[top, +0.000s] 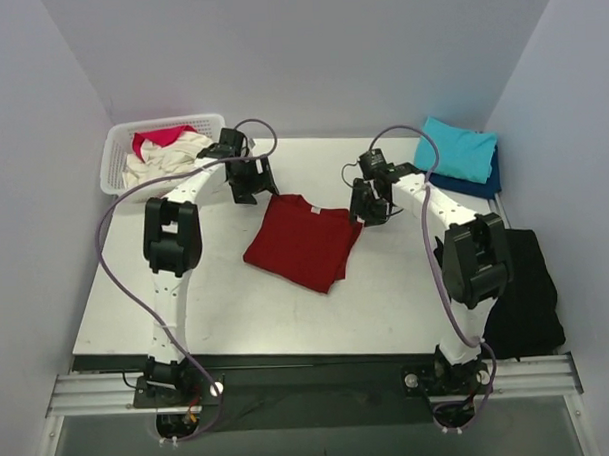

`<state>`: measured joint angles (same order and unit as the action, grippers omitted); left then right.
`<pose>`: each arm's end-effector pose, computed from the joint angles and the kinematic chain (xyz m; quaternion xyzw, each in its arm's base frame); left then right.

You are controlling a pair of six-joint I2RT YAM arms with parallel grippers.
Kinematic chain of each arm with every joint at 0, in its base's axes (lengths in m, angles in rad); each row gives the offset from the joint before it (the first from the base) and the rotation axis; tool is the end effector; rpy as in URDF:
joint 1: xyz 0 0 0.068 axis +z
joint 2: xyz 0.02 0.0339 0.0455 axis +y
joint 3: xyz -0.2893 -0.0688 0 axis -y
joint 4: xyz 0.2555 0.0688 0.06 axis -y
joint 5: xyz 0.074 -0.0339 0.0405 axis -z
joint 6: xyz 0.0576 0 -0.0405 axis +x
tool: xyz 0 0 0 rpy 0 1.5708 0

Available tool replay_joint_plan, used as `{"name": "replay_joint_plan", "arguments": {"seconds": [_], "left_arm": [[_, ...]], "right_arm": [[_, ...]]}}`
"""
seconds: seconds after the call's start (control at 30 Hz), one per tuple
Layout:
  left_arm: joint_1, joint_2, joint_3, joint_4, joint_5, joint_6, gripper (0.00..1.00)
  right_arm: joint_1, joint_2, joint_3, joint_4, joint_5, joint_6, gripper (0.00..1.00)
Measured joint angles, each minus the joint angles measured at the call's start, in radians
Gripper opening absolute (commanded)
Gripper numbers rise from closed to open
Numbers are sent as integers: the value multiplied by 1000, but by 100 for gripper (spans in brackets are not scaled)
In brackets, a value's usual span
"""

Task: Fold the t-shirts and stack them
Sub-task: Fold the long partially folded tshirt into a neat square, then put the neatly folded tshirt into the corner of the board with the right arm

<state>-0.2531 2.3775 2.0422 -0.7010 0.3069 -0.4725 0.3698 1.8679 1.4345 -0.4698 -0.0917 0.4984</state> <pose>0.5335 -0.1560 0.1753 -0.0642 0.9519 -0.2304 0.1917 0.4112 0.1651 0.2341 0.0457 0.9428 0.1769 0.2787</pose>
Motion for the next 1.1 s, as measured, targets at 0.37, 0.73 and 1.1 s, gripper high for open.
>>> {"name": "replay_joint_plan", "arguments": {"seconds": [0.37, 0.73, 1.1], "left_arm": [[-4, -307, -177, 31, -3, 92, 93], [-8, -424, -497, 14, 14, 158, 94], [-8, -480, -663, 16, -20, 117, 94]], "right_arm": [[144, -156, -180, 52, 15, 19, 73], [148, -154, -347, 184, -26, 58, 72], [146, -55, -337, 330, -87, 96, 68]]}}
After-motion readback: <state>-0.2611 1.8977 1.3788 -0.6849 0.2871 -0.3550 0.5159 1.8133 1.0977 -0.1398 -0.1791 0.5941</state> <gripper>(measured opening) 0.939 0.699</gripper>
